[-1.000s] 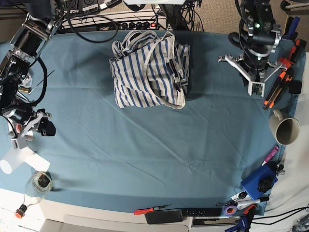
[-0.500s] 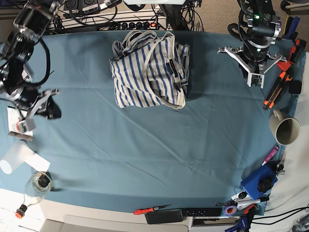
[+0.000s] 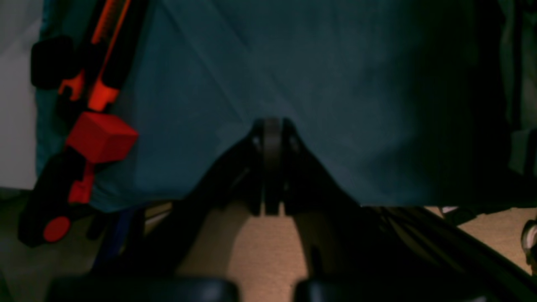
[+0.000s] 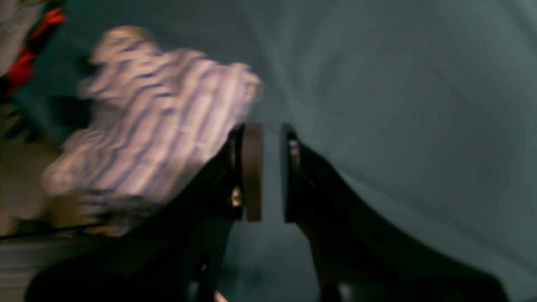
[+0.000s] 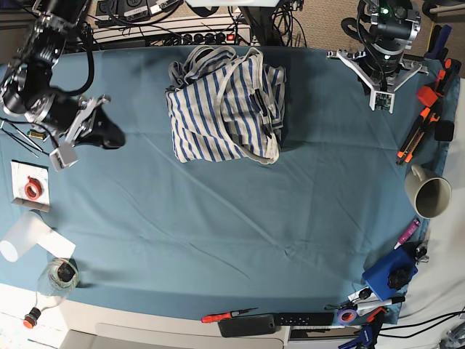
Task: Fold the T-shirt properly
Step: 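Reach the right gripper to the bundle's side and push it inward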
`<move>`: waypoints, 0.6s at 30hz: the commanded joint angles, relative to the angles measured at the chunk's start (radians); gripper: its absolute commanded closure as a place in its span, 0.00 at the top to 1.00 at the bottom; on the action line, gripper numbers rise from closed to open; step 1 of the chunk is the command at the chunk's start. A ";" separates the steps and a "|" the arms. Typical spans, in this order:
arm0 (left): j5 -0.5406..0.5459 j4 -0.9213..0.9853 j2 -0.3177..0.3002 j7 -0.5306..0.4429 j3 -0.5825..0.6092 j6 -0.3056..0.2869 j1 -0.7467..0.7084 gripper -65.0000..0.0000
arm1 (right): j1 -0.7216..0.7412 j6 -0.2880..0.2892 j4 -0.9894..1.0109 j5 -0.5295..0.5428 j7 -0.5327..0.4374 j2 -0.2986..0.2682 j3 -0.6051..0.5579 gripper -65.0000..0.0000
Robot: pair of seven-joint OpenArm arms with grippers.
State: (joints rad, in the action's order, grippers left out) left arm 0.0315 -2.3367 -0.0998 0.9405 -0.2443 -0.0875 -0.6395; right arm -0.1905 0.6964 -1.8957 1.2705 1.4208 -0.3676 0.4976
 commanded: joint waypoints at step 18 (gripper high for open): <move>-0.022 -0.019 -0.003 -0.025 -0.002 0.000 -0.008 0.00 | -0.032 0.002 0.005 -0.140 -0.025 0.027 -0.526 0.13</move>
State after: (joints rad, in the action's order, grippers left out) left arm 0.0132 -2.3367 -0.1001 0.9367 -0.2443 -0.0872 -0.6395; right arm -0.2272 0.6975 -1.8820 1.1141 1.4017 -0.3294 -0.0376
